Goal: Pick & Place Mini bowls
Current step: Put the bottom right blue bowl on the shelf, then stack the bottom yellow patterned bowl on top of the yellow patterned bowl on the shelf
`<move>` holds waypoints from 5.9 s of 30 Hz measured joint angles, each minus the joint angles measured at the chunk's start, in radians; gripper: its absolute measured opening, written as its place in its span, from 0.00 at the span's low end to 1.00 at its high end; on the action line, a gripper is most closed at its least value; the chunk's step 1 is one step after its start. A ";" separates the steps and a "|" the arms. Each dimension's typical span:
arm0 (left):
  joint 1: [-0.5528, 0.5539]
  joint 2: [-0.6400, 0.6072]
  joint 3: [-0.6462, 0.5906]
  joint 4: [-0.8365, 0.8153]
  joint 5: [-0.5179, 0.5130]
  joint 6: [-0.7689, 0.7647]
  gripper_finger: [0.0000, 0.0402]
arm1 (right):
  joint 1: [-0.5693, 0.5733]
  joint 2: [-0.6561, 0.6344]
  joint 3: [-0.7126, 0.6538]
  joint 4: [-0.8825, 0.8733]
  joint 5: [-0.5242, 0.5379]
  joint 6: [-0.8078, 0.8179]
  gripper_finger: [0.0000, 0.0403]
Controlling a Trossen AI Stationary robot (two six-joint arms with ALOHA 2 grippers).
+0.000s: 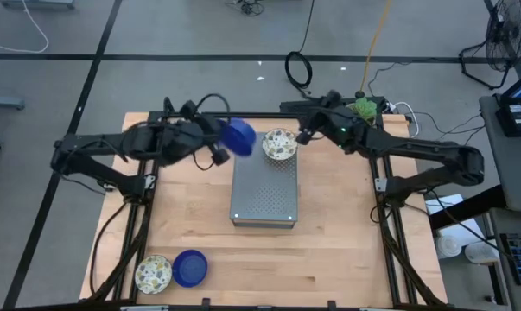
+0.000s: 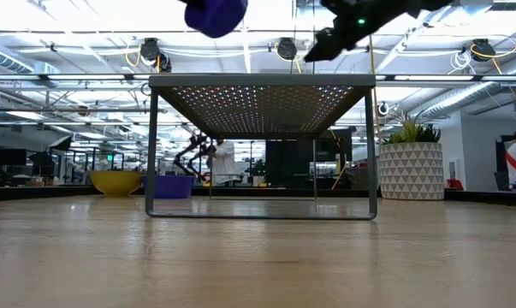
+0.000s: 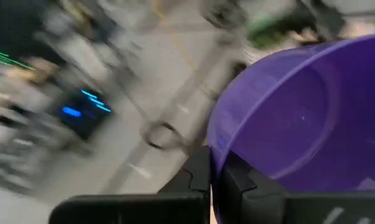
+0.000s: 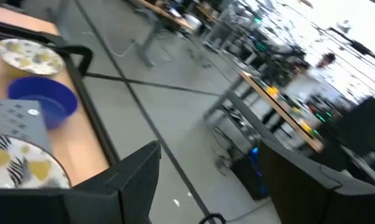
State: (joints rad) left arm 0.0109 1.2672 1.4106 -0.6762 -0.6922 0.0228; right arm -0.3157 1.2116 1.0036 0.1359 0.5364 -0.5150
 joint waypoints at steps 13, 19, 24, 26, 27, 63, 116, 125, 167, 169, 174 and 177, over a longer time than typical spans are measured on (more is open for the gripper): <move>0.076 0.198 0.295 -0.575 0.677 -0.289 0.01 | 0.001 -0.289 -0.387 0.199 0.014 0.161 0.63; 0.070 0.357 0.416 -0.689 0.797 -0.284 0.01 | 0.003 -0.329 -0.494 0.273 0.014 0.212 0.63; 0.052 0.470 0.472 -0.742 0.799 -0.288 0.01 | 0.003 -0.331 -0.520 0.281 0.013 0.211 0.63; 0.047 0.506 0.475 -0.781 0.799 -0.292 0.01 | 0.003 -0.332 -0.520 0.284 0.013 0.211 0.63; 0.045 0.522 0.475 -0.796 0.798 -0.295 0.01 | 0.003 -0.333 -0.520 0.280 0.013 0.211 0.63; 0.044 0.639 0.476 -0.813 0.823 -0.295 0.08 | 0.003 -0.333 -0.520 0.253 0.010 0.219 0.63; -0.690 0.094 -0.047 -0.764 0.644 -2.015 0.35 | 0.003 -0.332 -0.578 0.240 0.008 0.333 0.63; -0.891 0.124 -0.211 -0.550 0.838 -2.431 0.35 | 0.004 -0.332 -0.641 0.299 -0.188 0.499 0.63; -1.145 0.359 -0.247 -0.520 0.657 -1.857 0.35 | 0.148 -0.332 -0.662 0.400 -0.332 0.574 0.63; -1.145 0.358 -0.247 -0.528 0.656 -1.787 0.35 | 0.148 -0.332 -0.662 0.399 -0.332 0.574 0.63; -1.145 0.358 -0.247 -0.565 0.672 -1.686 0.35 | 0.148 -0.332 -0.662 0.399 -0.333 0.580 0.63; -1.147 0.358 -0.247 -0.575 0.671 -1.672 0.35 | 0.148 -0.332 -0.662 0.399 -0.333 0.582 0.63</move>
State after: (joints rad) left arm -1.1364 1.6257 1.1635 -1.2508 -0.0215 -1.6493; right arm -0.1673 0.8795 0.3420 0.5346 0.2039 0.0667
